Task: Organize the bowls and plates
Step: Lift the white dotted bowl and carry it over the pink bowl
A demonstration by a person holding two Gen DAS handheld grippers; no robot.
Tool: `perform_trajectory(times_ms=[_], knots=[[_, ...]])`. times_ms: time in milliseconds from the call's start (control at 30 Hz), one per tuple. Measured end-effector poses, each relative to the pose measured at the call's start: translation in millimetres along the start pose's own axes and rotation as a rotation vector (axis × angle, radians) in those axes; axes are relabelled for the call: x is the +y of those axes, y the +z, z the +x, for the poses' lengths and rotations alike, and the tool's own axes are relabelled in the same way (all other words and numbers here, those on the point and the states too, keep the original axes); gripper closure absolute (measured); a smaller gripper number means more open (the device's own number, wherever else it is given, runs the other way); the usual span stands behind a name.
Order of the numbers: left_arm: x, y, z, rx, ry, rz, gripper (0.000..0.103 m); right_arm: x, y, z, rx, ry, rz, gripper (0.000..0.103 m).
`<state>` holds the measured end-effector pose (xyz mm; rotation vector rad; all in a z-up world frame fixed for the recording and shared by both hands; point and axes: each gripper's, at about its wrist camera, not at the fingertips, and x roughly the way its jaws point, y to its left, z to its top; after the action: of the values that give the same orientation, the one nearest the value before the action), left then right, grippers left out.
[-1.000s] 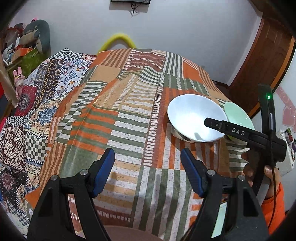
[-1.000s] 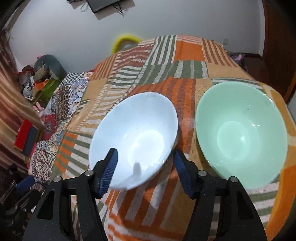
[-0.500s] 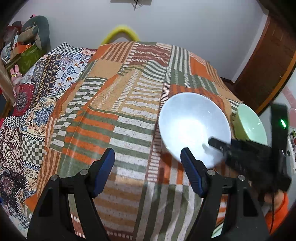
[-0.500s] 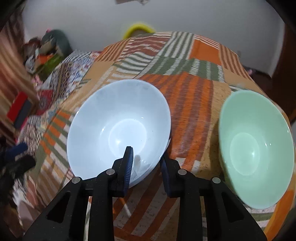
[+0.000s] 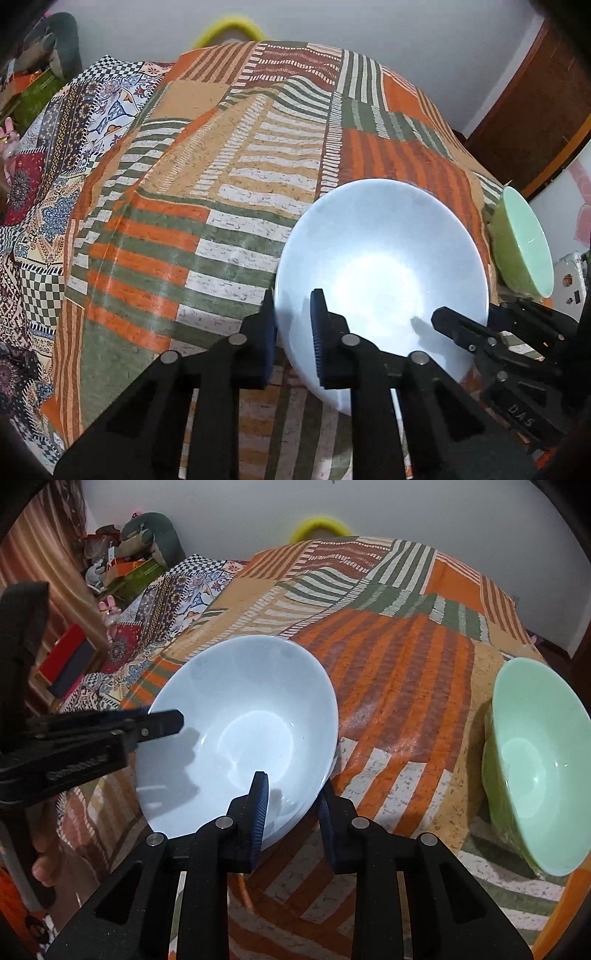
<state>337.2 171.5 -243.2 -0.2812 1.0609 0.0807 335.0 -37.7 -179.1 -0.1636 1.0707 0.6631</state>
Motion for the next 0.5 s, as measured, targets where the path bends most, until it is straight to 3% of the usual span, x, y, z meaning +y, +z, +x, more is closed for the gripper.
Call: perform_trajectory(times_ms=[233,500], knots=[[2.5,-4.0,-3.3,0.004,-0.011,-0.011,0.091,4.0,-3.1,-4.2,-0.021,-0.009,0.02,0.081],[-16.1,-16.9,-36.1,-0.052,-0.003,0.049,0.091,2.5,-7.0,-21.6,-0.039,0.0,0.066,0.081]])
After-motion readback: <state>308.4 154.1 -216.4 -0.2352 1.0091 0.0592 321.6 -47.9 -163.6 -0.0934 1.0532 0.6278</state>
